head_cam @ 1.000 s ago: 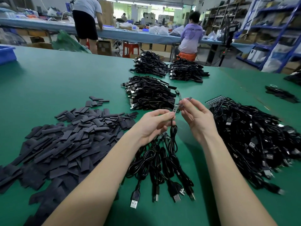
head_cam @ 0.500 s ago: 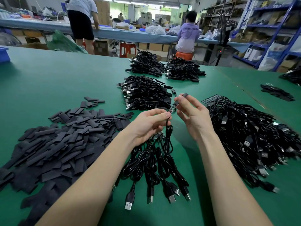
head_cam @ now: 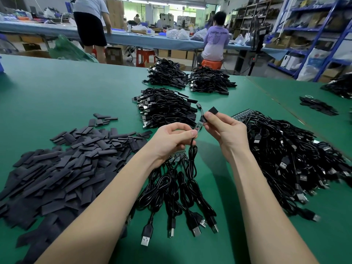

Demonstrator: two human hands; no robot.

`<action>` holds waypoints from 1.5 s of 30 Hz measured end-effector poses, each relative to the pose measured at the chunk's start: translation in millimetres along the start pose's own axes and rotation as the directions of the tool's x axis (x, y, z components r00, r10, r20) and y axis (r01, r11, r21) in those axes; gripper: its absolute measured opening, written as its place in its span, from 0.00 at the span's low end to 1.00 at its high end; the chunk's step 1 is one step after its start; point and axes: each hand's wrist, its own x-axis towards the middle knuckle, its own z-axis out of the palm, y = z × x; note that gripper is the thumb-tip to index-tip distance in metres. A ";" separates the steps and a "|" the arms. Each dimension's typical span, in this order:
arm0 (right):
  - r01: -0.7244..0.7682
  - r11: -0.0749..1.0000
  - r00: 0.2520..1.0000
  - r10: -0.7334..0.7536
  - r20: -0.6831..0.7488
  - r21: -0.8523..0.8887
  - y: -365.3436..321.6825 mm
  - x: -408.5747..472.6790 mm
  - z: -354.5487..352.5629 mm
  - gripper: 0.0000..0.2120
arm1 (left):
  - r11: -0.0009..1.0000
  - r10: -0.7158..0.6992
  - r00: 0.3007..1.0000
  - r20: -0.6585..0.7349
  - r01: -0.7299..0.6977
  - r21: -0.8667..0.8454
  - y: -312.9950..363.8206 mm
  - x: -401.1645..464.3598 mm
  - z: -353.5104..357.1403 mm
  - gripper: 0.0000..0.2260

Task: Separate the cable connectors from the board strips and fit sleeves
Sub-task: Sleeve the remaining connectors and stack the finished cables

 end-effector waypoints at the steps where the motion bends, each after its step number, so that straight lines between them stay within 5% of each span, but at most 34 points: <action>1: 0.007 1.000 1.000 -0.007 -0.014 -0.001 0.3 0.2 0.3 0.05 | 1.000 0.000 1.000 0.000 0.000 0.004 0.0 -0.1 0.3 0.06; 9: 0.028 1.000 0.997 -0.029 -0.074 -0.013 2.0 2.6 0.7 0.17 | 1.000 -0.006 1.000 -0.027 0.007 0.028 0.6 -0.5 0.6 0.09; 24: 0.060 0.998 0.995 -0.060 -0.074 -0.010 5.8 -0.1 2.9 0.10 | 1.000 -0.023 1.000 -0.004 0.023 -0.018 0.5 -1.6 1.0 0.08; 35: -0.016 0.999 0.985 0.023 0.169 -0.040 0.6 -3.6 -0.8 0.03 | 0.999 -0.011 0.999 0.051 0.008 0.047 10.3 -5.7 -4.6 0.07; 40: -0.051 0.997 0.952 0.067 0.298 -0.063 -3.7 -5.1 -2.8 0.14 | 0.996 -0.005 0.995 0.099 -0.004 0.090 17.7 -8.6 -7.0 0.07; 45: -0.061 0.995 0.930 0.087 0.358 -0.084 -2.1 -5.9 -3.5 0.08 | 0.993 0.021 0.994 0.108 -0.033 0.112 21.1 -9.1 -7.4 0.08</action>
